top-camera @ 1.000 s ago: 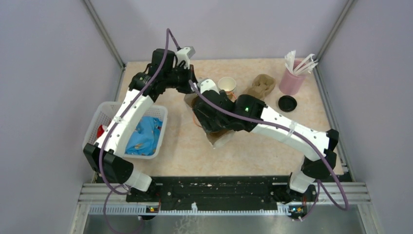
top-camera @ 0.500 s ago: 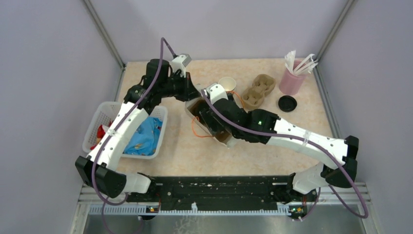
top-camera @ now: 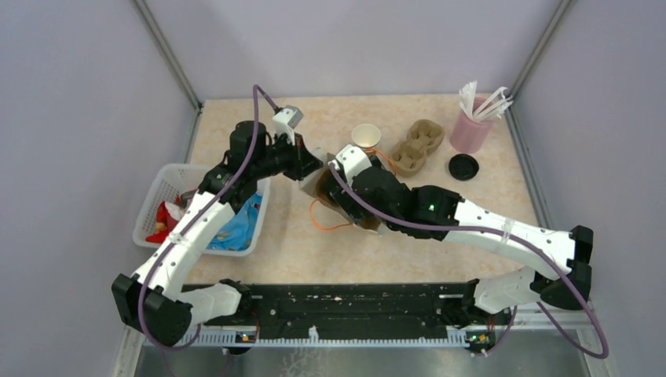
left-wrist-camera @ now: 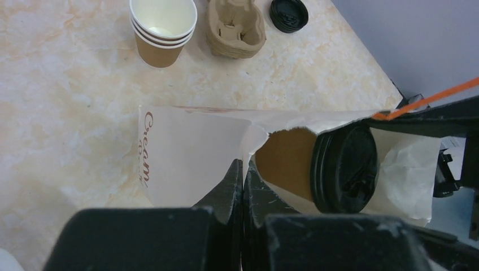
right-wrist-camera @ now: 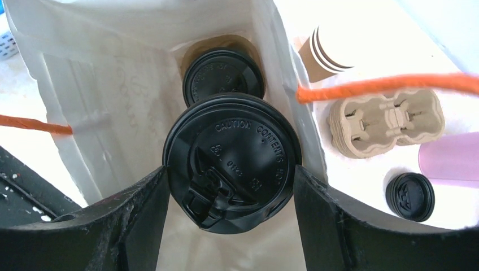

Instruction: Pack the takeout coffee

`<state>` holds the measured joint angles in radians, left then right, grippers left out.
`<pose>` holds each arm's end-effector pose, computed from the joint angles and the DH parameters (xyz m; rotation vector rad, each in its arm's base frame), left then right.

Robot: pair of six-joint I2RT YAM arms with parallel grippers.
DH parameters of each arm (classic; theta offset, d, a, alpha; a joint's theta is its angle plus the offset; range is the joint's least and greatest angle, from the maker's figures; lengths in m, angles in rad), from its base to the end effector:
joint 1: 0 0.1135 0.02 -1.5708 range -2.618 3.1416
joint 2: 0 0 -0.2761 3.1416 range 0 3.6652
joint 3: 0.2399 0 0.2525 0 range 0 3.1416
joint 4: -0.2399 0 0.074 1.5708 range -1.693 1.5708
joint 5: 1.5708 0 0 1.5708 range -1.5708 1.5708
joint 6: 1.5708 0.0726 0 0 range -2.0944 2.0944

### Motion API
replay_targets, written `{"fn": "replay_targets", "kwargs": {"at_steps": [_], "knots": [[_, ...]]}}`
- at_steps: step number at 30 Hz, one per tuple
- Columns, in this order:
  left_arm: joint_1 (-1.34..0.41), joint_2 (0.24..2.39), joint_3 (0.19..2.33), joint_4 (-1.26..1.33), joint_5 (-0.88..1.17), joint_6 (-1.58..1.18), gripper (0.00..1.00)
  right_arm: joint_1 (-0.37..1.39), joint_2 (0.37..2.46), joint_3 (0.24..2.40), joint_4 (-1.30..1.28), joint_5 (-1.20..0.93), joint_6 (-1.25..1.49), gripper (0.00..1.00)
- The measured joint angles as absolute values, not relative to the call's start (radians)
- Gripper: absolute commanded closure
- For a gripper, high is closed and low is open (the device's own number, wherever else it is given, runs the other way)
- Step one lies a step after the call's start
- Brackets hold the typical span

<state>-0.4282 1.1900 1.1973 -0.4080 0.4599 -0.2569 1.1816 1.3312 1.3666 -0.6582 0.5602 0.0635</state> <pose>0.2507 -0.1498 0.3774 0.4834 1.9797 -0.8921 0.1524 0.2699 0.3713 -0.8381 1.9151 0.1353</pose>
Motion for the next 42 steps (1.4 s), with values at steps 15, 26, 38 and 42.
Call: {"fn": "replay_targets", "kwargs": {"at_steps": [15, 26, 38, 42], "knots": [[-0.433, 1.113, 1.048, -0.15, 0.456, -0.147, 1.0, 1.182, 1.297, 1.357, -0.748, 0.522, 0.017, 0.32], [-0.433, 1.083, 0.975, -0.12, 0.456, -0.101, 1.0, 1.182, 1.379, 1.354, -0.659, 0.534, -0.162, 0.33], [-0.433, 1.023, 0.894, -0.07, 0.444, -0.099, 1.0, 1.182, 1.402, 1.347, -0.711, 0.567, -0.208, 0.33], [-0.433, 1.02, 0.883, -0.054, 0.44, -0.098, 1.0, 1.182, 1.402, 1.322, -0.714, 0.569, -0.236, 0.33]]}}
